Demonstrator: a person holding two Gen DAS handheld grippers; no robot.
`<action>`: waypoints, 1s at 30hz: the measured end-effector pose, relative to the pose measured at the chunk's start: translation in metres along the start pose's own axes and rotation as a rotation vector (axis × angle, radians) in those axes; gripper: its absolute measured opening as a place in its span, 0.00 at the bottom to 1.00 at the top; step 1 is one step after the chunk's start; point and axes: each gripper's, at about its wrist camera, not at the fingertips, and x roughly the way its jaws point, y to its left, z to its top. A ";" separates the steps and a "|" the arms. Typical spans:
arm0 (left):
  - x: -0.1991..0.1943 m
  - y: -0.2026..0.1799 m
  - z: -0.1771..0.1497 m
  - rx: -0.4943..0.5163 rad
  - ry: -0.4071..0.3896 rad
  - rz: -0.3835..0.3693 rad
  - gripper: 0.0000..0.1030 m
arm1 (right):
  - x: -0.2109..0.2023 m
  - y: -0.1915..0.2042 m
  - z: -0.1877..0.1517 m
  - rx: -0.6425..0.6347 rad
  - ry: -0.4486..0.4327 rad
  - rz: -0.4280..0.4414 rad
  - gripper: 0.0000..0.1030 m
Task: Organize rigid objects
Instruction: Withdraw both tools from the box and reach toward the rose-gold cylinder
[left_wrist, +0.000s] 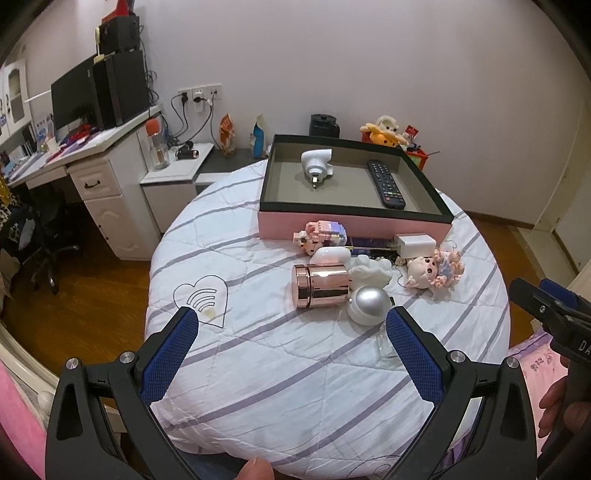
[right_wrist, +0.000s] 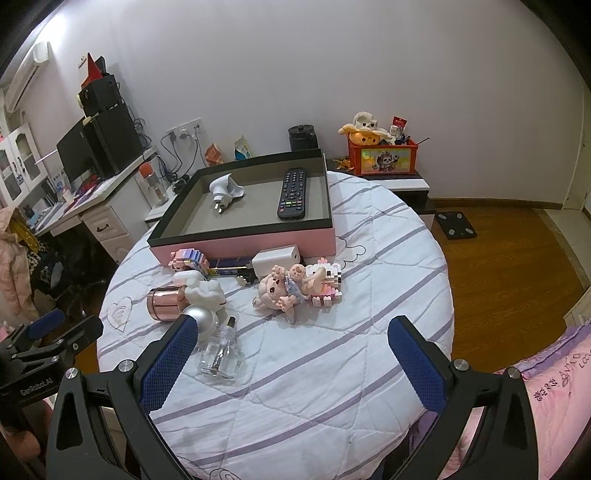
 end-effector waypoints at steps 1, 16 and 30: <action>0.002 0.000 0.000 -0.001 0.003 0.001 1.00 | 0.001 0.000 0.000 -0.001 0.002 -0.003 1.00; 0.028 -0.003 0.000 -0.001 0.045 -0.006 1.00 | 0.025 -0.003 -0.001 -0.009 0.046 -0.031 1.00; 0.080 -0.014 0.012 0.025 0.094 -0.008 1.00 | 0.056 -0.005 0.004 -0.030 0.095 -0.052 1.00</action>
